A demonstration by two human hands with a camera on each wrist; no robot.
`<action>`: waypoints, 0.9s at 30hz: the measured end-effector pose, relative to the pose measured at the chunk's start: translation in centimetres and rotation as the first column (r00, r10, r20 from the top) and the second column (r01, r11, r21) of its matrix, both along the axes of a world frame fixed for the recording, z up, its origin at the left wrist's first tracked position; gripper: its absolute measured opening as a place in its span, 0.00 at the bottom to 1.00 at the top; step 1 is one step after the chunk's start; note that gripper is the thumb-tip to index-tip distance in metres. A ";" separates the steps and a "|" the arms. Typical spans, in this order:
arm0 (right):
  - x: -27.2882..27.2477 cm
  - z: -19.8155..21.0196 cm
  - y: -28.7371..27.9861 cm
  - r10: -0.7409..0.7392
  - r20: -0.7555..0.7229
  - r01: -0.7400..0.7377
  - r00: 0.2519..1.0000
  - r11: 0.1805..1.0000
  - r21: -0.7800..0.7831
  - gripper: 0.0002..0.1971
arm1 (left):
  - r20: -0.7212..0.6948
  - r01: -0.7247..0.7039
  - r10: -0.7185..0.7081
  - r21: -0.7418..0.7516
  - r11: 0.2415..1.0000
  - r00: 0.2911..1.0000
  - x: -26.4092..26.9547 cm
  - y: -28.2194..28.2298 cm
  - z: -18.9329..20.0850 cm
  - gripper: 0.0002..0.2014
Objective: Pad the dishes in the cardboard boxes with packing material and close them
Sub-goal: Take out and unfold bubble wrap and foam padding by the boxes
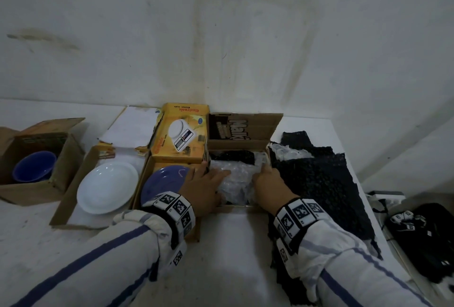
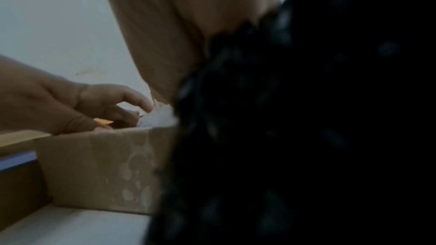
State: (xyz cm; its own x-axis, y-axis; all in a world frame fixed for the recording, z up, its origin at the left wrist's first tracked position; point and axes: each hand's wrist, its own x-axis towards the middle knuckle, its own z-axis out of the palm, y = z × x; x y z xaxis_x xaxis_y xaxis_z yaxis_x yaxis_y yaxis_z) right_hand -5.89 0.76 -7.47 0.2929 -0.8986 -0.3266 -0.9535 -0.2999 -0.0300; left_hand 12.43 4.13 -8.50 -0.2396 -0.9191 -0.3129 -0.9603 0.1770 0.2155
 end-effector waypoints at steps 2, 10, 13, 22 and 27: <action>-0.6 0.5 0.0 -0.024 0.030 0.024 0.999 0.999 -0.022 0.18 | 0.108 0.059 -0.061 0.021 0.998 0.992 -0.1 0.1 0.0 0.29; -1.4 1.9 -0.2 -0.020 0.033 0.017 0.999 0.995 0.100 0.15 | 0.156 0.051 -0.059 0.053 0.997 0.986 -0.4 0.1 0.0 0.21; -1.9 3.7 -1.7 -0.298 0.355 0.284 0.886 0.954 0.094 0.14 | 0.100 0.044 -0.047 0.027 0.999 0.994 -0.1 -0.1 0.6 0.19; -1.9 4.5 -0.8 -0.273 0.256 0.172 0.927 0.919 0.356 0.09 | -0.060 0.019 -0.030 -0.170 0.985 0.998 -0.3 0.3 0.8 0.26; 0.0 1.5 0.6 0.027 0.044 -0.032 0.999 0.994 0.102 0.13 | 0.029 0.133 -0.133 0.011 0.991 0.991 -0.9 0.4 -0.1 0.29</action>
